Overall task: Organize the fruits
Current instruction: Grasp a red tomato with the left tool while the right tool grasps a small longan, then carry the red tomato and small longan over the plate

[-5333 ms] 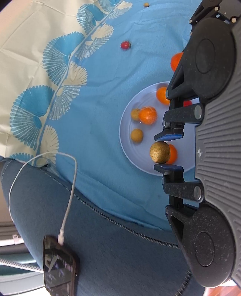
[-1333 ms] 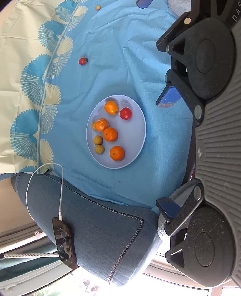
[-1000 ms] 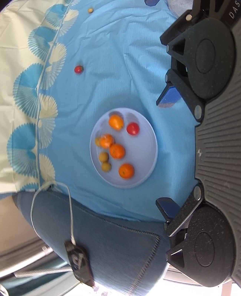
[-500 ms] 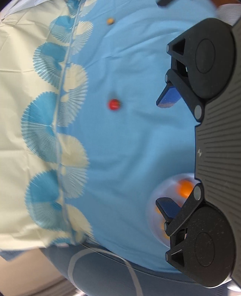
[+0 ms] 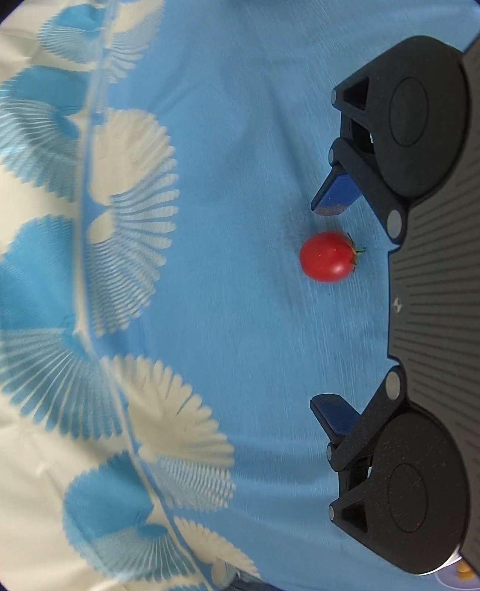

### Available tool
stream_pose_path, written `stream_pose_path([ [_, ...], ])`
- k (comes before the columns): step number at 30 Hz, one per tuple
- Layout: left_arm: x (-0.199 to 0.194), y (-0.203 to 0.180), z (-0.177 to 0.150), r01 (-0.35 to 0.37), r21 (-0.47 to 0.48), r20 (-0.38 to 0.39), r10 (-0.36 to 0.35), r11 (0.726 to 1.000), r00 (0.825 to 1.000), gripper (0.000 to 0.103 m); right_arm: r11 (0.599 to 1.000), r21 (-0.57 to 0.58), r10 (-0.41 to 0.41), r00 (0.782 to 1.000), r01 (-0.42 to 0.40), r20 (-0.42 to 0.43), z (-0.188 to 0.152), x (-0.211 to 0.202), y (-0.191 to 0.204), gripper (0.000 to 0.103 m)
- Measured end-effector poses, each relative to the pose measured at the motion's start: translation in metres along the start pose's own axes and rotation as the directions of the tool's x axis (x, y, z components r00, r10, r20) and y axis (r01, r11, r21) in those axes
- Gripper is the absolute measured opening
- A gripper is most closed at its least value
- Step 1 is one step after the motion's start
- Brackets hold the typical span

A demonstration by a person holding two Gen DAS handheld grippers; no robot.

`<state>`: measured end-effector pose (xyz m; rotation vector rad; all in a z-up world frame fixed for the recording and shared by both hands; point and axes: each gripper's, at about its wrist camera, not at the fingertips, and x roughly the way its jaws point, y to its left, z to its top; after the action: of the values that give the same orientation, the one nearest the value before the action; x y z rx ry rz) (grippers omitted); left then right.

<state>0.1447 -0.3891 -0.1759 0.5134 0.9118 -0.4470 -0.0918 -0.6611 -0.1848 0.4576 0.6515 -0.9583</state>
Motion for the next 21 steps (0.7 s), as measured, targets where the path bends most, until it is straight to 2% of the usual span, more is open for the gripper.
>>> stream_pose_path([
  [1,0.009,-0.002,-0.001,0.002,0.012,-0.023,-0.002,1.000,1.000,0.103,1.000,0.015,-0.011,1.000,0.011,-0.013,0.002,0.012,-0.002,0.102],
  [2,0.010,0.001,-0.003,0.012,0.000,-0.014,-0.012,1.000,1.000,0.103,0.999,0.027,-0.021,1.000,0.021,-0.024,0.002,0.023,-0.003,0.103],
  [6,0.010,0.009,-0.004,0.037,-0.041,-0.023,-0.038,0.998,0.999,0.102,0.999,-0.012,-0.036,0.998,0.037,0.060,-0.007,0.024,0.001,0.102],
  [7,0.007,0.011,-0.005,0.038,-0.055,-0.019,-0.039,0.998,0.999,0.097,0.999,-0.005,-0.037,0.997,0.037,0.067,-0.007,0.024,0.000,0.098],
  [8,0.001,0.012,-0.006,0.058,-0.068,-0.001,-0.059,0.996,0.998,0.067,0.999,-0.004,-0.035,0.997,0.036,0.069,-0.009,0.022,0.001,0.092],
  [9,-0.005,0.013,-0.006,0.096,-0.070,0.001,-0.096,0.993,0.995,0.029,1.000,-0.009,-0.023,0.997,0.024,0.078,-0.010,0.018,0.002,0.067],
  [10,-0.010,0.013,-0.006,0.114,-0.070,-0.007,-0.115,0.991,0.993,0.031,1.000,-0.025,-0.009,0.996,0.011,0.091,-0.010,0.012,0.005,0.051],
  [11,-0.016,0.014,-0.008,0.117,-0.080,0.004,-0.117,0.990,0.993,0.031,0.999,-0.048,0.005,0.996,0.000,0.091,-0.009,0.006,0.009,0.027],
  [15,-0.053,0.025,-0.015,0.157,-0.095,0.068,-0.151,0.983,0.986,0.031,0.999,0.014,0.042,0.997,-0.042,0.060,-0.008,-0.014,0.011,0.027],
  [17,-0.079,0.034,-0.021,0.170,-0.107,0.096,-0.160,0.980,0.982,0.031,0.998,0.008,0.058,0.994,-0.059,0.088,-0.009,-0.038,0.015,0.027],
  [21,-0.139,0.057,-0.040,0.175,-0.117,0.141,-0.158,0.978,0.977,0.031,0.984,-0.044,0.176,0.976,-0.171,0.128,-0.019,-0.109,0.033,0.027],
])
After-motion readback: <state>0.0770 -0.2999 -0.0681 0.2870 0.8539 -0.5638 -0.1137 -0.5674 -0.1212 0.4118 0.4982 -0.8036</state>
